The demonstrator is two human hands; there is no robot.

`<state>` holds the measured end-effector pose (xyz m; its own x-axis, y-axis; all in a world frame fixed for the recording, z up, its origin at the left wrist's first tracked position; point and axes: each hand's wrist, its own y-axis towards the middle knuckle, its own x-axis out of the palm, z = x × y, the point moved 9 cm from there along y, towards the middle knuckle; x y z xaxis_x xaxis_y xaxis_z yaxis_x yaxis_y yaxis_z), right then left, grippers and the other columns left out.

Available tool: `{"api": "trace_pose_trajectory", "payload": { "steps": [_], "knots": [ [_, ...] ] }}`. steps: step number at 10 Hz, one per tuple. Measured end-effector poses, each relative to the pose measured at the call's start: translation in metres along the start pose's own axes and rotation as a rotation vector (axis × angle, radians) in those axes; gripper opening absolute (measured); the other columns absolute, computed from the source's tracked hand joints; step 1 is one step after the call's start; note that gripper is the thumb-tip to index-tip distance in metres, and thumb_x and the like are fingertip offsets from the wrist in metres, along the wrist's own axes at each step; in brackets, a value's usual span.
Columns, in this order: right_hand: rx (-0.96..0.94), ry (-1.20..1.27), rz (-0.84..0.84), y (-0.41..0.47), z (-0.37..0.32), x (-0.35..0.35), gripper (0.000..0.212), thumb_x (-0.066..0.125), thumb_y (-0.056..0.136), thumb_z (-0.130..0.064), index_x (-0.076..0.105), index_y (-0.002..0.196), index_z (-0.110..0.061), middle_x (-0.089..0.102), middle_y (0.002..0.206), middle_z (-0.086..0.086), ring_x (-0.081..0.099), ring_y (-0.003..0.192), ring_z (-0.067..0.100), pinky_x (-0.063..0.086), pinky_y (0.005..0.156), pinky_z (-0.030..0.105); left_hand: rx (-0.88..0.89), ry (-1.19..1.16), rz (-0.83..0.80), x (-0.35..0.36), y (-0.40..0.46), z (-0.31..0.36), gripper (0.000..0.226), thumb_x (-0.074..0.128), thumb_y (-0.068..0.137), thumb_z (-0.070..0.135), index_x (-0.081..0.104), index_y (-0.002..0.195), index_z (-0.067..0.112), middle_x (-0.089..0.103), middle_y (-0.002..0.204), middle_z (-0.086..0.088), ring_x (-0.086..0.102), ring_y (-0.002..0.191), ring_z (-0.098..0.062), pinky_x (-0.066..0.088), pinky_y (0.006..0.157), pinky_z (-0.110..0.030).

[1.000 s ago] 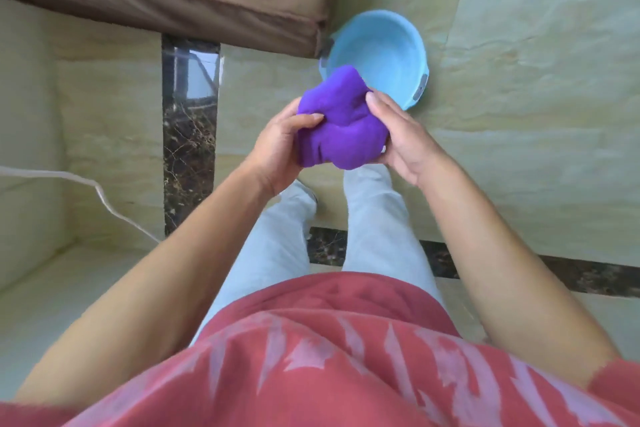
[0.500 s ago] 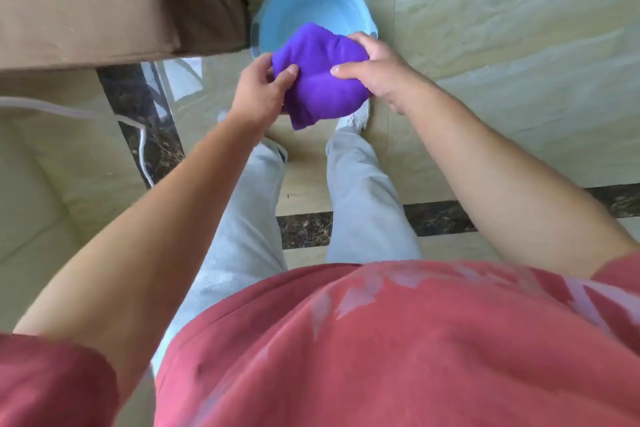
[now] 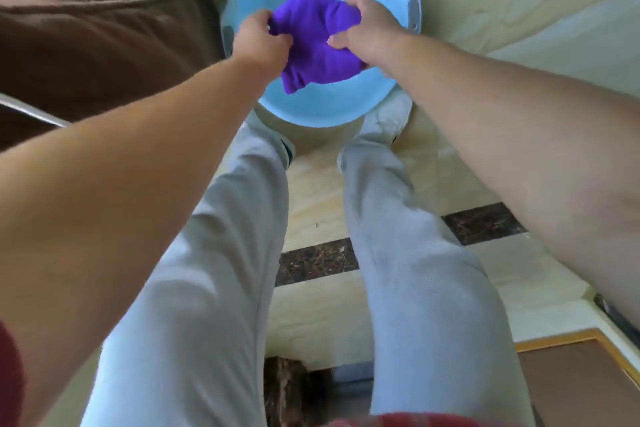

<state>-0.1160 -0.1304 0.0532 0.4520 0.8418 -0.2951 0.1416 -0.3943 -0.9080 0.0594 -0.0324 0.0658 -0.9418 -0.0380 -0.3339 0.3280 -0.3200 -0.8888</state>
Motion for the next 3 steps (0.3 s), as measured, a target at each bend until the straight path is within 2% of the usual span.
{"api": "trace_pose_trajectory", "payload": {
  "steps": [1,2,3],
  "knots": [
    [0.036,-0.035,0.007,0.035,0.028,0.029,0.048,0.073,0.078,-0.046,0.059,0.12,-0.027,0.068,0.109,-0.005,0.07,0.097,0.018,0.061,0.077,0.04,-0.062,-0.059,0.02,0.017,0.033,-0.038,0.035,0.055,0.091,0.009,0.06,0.126,0.009,0.067,0.11,-0.012,0.071,0.106,-0.032,0.063,0.079,-0.043],
    [0.269,-0.049,-0.043,0.037,0.058,0.033,0.05,0.063,0.062,-0.075,0.058,0.091,-0.035,0.064,0.098,-0.013,0.064,0.083,0.012,0.044,0.084,0.038,-0.065,-0.05,0.047,0.037,0.043,-0.057,0.048,0.054,0.093,0.013,0.048,0.141,0.014,0.06,0.113,-0.003,0.067,0.096,-0.02,0.057,0.061,-0.022],
    [0.273,-0.017,0.031,0.034,0.066,0.024,0.063,0.063,0.065,-0.063,0.057,0.119,-0.032,0.059,0.11,-0.012,0.059,0.088,0.017,0.052,0.071,0.034,-0.056,0.059,0.083,0.039,0.031,-0.059,0.063,0.056,0.092,0.023,0.034,0.151,0.021,0.055,0.121,0.0,0.06,0.1,-0.02,0.05,0.067,-0.018]
  ]
}}
